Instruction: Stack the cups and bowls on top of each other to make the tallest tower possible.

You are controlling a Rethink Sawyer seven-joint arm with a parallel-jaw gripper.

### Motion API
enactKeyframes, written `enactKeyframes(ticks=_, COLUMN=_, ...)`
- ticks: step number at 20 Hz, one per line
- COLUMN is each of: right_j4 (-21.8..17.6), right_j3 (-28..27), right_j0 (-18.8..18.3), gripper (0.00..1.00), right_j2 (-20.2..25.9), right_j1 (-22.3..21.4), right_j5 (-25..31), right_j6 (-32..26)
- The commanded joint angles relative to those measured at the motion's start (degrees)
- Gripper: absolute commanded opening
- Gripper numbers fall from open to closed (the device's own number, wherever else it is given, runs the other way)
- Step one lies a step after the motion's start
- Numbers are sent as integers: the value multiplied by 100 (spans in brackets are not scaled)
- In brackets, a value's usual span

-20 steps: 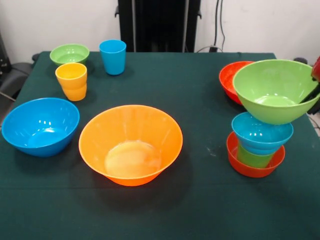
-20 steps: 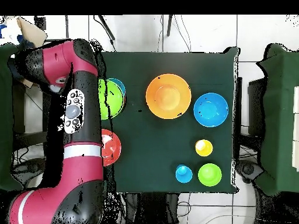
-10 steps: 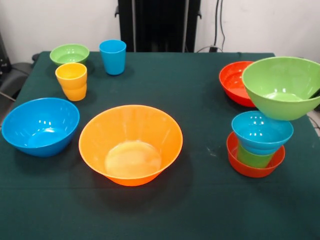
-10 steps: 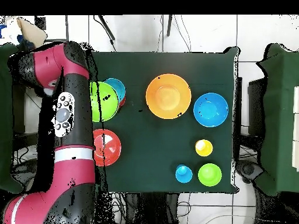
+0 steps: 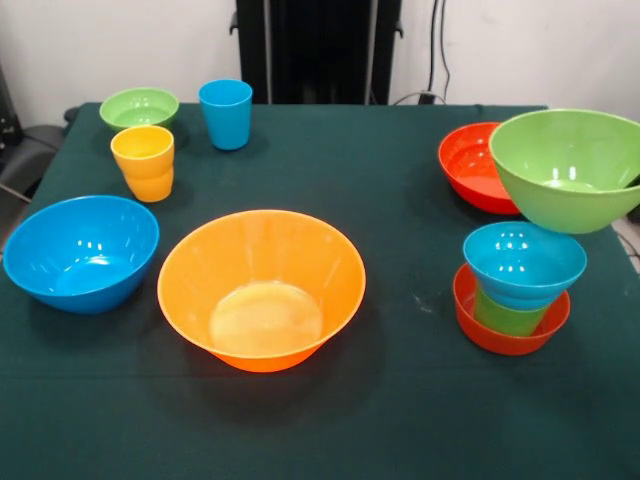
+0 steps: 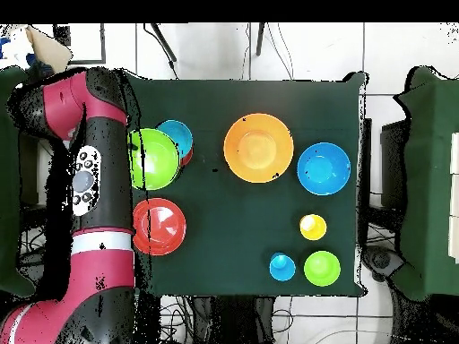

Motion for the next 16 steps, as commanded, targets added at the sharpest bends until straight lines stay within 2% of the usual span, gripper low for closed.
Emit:
enactKeyframes(ticks=1, right_j4=-243, right_j3=501, right_j0=38, gripper=0, right_j2=18, right_j1=149, right_j5=-486, right_j6=1224)
enactKeyframes(ticks=6, right_j4=-306, right_j3=584, right_j0=45, gripper=0, right_j2=-85, right_j1=217, right_j5=-801, right_j6=1172)
enactKeyframes(ticks=16, right_j4=-160, right_j3=895, right_j0=215, gripper=0, right_j2=-192, right_j1=277, right_j5=-1311, right_j6=1216)
